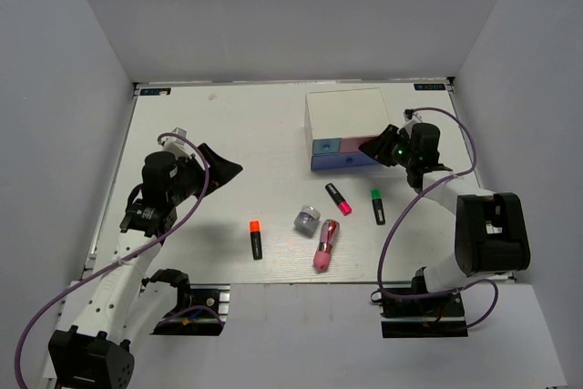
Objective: Sort the stationery into containers
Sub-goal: Open the drawer in the storage box.
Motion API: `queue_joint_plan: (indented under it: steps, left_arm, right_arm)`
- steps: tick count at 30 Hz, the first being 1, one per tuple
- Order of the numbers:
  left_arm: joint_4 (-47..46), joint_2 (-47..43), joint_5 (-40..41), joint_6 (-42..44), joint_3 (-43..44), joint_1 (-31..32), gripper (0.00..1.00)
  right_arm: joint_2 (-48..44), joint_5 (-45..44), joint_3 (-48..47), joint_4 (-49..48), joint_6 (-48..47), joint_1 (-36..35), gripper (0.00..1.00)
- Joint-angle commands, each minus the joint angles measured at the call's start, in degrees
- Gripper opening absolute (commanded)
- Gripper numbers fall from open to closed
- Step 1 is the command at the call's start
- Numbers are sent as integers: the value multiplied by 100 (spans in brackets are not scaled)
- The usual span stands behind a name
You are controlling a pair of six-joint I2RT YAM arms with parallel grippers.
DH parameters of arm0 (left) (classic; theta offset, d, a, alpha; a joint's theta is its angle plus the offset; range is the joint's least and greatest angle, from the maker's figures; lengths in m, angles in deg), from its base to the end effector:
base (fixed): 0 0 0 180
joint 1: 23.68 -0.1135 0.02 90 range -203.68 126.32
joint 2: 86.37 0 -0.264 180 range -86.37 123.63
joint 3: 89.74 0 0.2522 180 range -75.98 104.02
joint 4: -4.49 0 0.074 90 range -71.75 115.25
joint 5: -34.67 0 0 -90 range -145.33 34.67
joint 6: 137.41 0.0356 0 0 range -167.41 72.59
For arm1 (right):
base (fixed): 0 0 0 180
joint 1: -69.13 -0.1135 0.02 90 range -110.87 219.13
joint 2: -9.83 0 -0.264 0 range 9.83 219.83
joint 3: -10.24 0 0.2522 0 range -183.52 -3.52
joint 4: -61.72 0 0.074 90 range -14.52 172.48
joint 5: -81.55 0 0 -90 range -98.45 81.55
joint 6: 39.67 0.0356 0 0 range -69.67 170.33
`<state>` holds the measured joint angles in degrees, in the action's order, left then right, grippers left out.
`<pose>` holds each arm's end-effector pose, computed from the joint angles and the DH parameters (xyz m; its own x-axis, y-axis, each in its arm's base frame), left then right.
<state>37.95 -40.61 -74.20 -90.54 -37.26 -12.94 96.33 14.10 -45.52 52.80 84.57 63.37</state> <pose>0.1771 -0.0453 0.2837 -0.6372 -0.5376 -0.5523 0.0336 0.6965 -0.7167 0.3169 0.0457 0.2084 -0.5572 0.4661 -0.6873 -0.1614 0.7511 0.6402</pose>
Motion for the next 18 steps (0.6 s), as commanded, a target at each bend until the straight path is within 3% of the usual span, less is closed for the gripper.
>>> queue_joint_plan:
  steps: [1, 18]
  left_arm:
    - [16, -111, -2, -28, -66, 24, 94]
    - [16, -50, -2, -81, -285, 24, 94]
  right_arm:
    - [-449, 268, 112, -150, -84, -31, 14]
    - [-1943, 391, 1299, 747, -190, -39, 14]
